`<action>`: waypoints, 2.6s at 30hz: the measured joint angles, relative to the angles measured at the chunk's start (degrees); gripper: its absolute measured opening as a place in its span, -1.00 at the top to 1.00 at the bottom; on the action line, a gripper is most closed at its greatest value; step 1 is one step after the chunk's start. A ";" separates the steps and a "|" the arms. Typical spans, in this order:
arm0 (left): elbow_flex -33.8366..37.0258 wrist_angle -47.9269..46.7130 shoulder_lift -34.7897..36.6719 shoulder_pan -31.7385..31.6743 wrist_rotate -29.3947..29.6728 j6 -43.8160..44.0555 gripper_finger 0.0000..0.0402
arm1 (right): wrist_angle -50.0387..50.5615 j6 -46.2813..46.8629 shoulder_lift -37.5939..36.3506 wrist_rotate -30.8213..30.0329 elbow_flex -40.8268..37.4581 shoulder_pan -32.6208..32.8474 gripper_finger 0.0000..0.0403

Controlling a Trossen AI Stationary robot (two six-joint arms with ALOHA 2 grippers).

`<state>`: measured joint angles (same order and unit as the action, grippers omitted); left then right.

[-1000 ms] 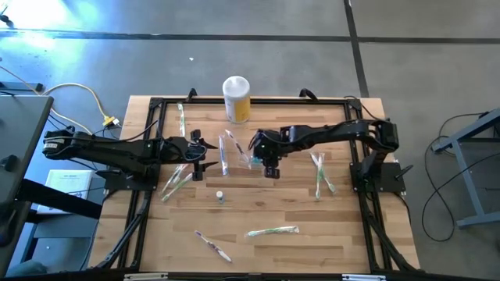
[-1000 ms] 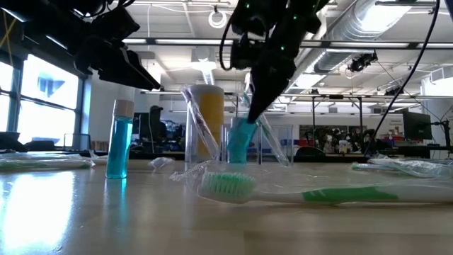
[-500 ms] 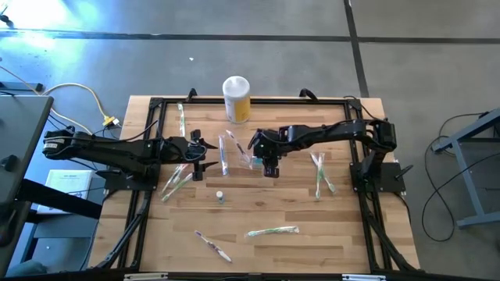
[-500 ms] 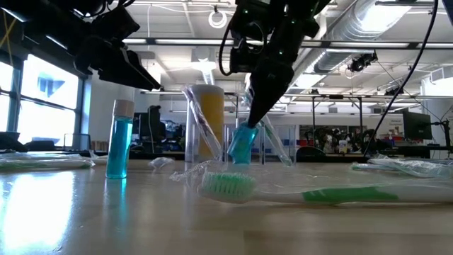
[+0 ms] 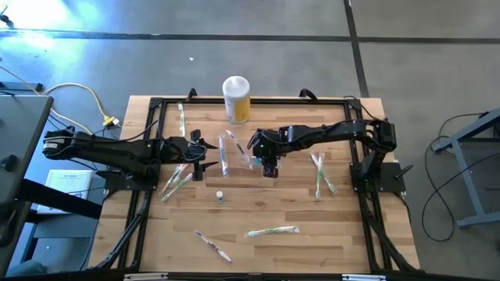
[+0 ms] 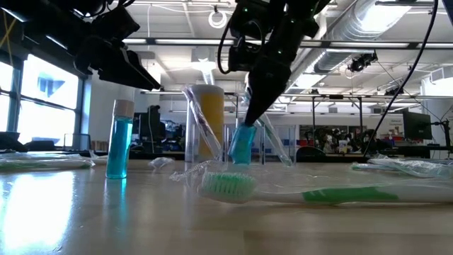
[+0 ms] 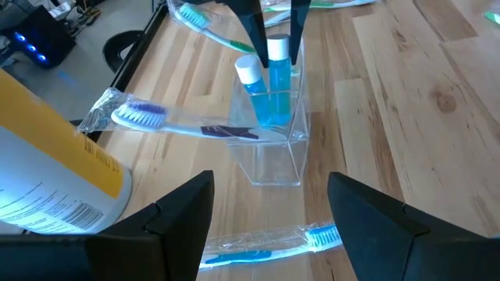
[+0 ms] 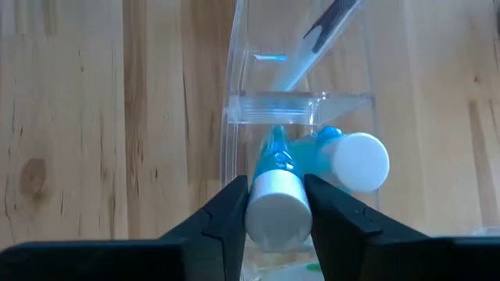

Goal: Pick & Place toothbrushing station
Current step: Put the top mouthwash into the middle section of the transparent organizer, then put the green toothbrush into the left section of the transparent organizer

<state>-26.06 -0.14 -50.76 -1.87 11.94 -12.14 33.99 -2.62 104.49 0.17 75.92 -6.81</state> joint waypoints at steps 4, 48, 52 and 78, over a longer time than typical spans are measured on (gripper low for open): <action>0.00 0.00 0.00 0.00 0.00 0.00 -0.21 | -0.06 0.01 0.00 0.00 0.00 0.00 0.36; 0.00 -1.87 0.00 0.00 0.07 0.02 -0.21 | 7.02 7.51 -10.08 0.32 0.01 2.97 0.30; -0.02 -1.96 0.00 0.00 -0.27 0.44 -0.21 | 17.84 16.64 -13.97 3.13 0.04 4.19 0.30; -0.02 -3.12 0.00 0.00 -7.54 0.05 -0.21 | 23.19 56.00 -15.72 5.74 -24.23 16.02 0.30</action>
<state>-26.09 -3.26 -50.76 -1.87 4.40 -12.09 57.18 53.38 88.77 5.91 51.69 9.21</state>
